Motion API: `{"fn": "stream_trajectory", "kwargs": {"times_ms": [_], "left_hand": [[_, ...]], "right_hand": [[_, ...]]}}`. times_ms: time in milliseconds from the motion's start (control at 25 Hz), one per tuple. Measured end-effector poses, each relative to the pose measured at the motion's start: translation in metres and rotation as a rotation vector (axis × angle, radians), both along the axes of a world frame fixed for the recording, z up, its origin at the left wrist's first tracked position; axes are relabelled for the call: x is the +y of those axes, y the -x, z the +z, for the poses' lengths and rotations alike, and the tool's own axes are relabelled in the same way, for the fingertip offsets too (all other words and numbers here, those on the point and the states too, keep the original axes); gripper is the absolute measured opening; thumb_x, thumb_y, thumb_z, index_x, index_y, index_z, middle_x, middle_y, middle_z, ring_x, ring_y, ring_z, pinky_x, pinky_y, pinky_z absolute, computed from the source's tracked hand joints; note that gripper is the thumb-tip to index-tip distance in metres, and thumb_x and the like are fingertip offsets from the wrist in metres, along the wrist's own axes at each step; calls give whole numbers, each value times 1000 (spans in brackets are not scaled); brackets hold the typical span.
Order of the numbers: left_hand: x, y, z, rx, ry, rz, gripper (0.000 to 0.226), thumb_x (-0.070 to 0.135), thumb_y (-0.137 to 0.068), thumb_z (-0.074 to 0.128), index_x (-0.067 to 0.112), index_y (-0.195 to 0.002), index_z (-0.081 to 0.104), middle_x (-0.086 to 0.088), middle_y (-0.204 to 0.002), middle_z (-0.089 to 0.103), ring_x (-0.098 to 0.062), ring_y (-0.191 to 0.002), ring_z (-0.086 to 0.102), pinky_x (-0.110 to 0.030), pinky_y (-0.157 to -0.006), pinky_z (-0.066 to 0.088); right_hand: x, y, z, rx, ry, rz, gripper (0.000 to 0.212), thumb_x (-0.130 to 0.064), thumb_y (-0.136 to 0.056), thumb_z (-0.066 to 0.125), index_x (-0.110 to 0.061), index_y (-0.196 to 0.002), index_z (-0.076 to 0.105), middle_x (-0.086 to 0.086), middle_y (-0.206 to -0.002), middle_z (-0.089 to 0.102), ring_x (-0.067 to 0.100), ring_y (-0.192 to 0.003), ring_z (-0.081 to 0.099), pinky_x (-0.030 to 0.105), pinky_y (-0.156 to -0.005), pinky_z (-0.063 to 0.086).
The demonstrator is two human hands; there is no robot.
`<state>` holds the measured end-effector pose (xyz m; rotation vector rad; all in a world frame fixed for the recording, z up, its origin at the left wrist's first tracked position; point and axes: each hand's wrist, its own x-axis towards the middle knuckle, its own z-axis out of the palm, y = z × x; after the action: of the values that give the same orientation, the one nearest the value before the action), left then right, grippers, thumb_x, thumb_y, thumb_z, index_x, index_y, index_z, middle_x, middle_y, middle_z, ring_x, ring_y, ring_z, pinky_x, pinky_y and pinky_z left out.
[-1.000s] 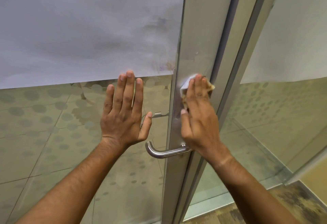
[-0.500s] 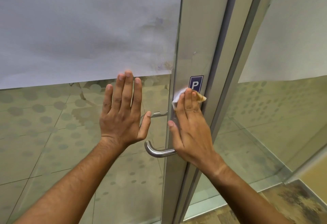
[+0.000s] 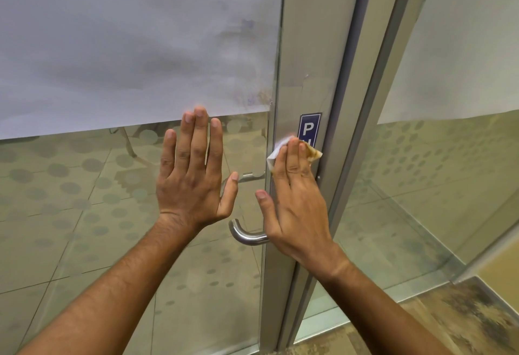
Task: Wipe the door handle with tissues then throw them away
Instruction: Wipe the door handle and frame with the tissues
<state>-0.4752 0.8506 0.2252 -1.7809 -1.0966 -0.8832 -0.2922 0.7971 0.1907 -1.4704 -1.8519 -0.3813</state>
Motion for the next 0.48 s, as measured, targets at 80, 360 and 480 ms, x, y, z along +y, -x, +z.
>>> {"fn": "stream_trajectory", "kwargs": {"times_ms": [80, 360, 480], "left_hand": [[0, 0, 0, -2, 0, 0, 89, 47, -89, 42, 0, -156, 8, -25, -159, 10, -28, -153, -12, -45, -125, -4], [0, -1, 0, 2, -6, -1, 89, 47, -90, 41, 0, -157, 7, -25, -159, 10, -28, -153, -12, -45, -125, -4], [0, -1, 0, 1, -13, -1, 87, 47, -91, 40, 0, -156, 8, -25, -159, 11, -28, -153, -11, -45, -125, -3]], "right_hand": [[-4, 1, -9, -1, 16, -3, 78, -47, -100, 34, -4, -155, 1, 11, -164, -10, 25, -152, -5, 41, -124, 8], [15, 4, 32, 69, -137, -8, 78, -37, -99, 42, 0, -153, 0, 15, -162, -8, 30, -152, -4, 42, -124, 3], [24, 3, 41, 60, -197, -28, 73, -34, -100, 42, 3, -153, 7, 18, -163, -1, 30, -152, -1, 42, -124, 4]]}}
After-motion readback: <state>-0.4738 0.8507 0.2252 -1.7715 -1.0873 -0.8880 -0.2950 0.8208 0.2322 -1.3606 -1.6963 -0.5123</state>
